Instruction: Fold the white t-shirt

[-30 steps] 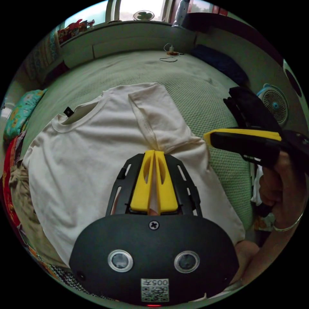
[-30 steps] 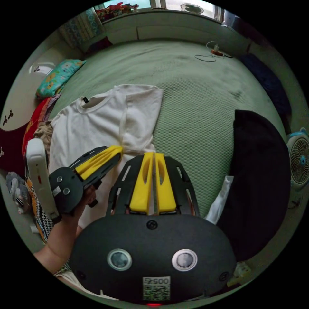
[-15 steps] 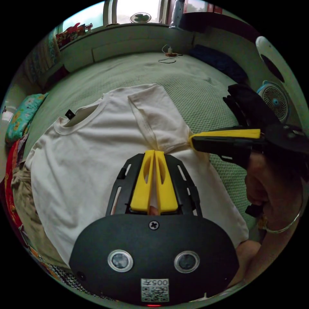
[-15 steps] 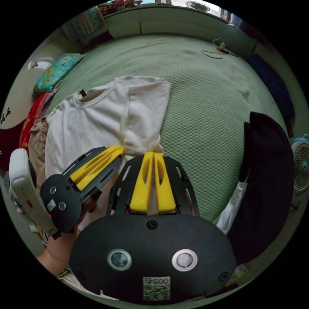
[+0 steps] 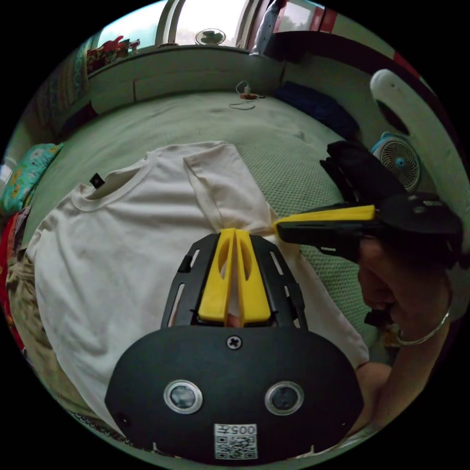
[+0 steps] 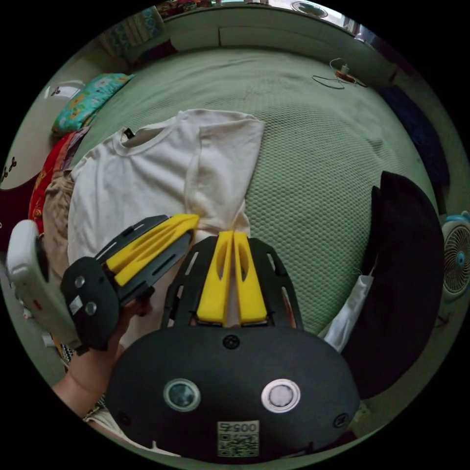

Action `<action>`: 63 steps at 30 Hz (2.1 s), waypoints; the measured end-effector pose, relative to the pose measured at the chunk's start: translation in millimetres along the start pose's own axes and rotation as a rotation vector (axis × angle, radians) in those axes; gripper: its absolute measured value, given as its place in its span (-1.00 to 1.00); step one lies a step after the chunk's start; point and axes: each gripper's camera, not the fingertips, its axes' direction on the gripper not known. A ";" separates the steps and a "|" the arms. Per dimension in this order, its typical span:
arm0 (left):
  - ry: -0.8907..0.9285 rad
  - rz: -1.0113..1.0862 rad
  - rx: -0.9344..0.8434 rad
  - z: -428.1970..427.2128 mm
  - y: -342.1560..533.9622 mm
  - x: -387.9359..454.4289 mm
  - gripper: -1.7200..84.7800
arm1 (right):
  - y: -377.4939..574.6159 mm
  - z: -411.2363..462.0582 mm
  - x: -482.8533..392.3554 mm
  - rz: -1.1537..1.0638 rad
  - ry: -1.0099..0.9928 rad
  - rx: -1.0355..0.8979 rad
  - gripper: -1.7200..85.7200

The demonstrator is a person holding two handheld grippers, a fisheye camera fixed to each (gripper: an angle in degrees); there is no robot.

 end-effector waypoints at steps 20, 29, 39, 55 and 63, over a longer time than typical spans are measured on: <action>-0.082 0.004 -0.008 -39.8 3.1 -5.5 -0.97 | 11.5 -6.3 17.3 0.028 -0.035 0.012 -0.99; -0.018 -0.024 -0.036 -43.7 6.2 -19.9 -0.97 | 28.3 -29.8 21.0 0.030 -0.005 0.072 -0.98; -0.002 -0.042 -0.073 -66.2 8.4 -36.5 -0.97 | 15.2 -63.2 24.0 0.022 -0.065 0.351 -0.86; 0.065 -0.091 -0.076 -117.4 21.4 -78.3 -0.97 | -109.3 -24.3 47.9 0.047 -0.148 0.226 -0.98; 0.063 -0.111 -0.054 -148.3 31.6 -98.5 -0.97 | -137.1 -19.3 34.2 -0.018 -0.072 0.187 -0.86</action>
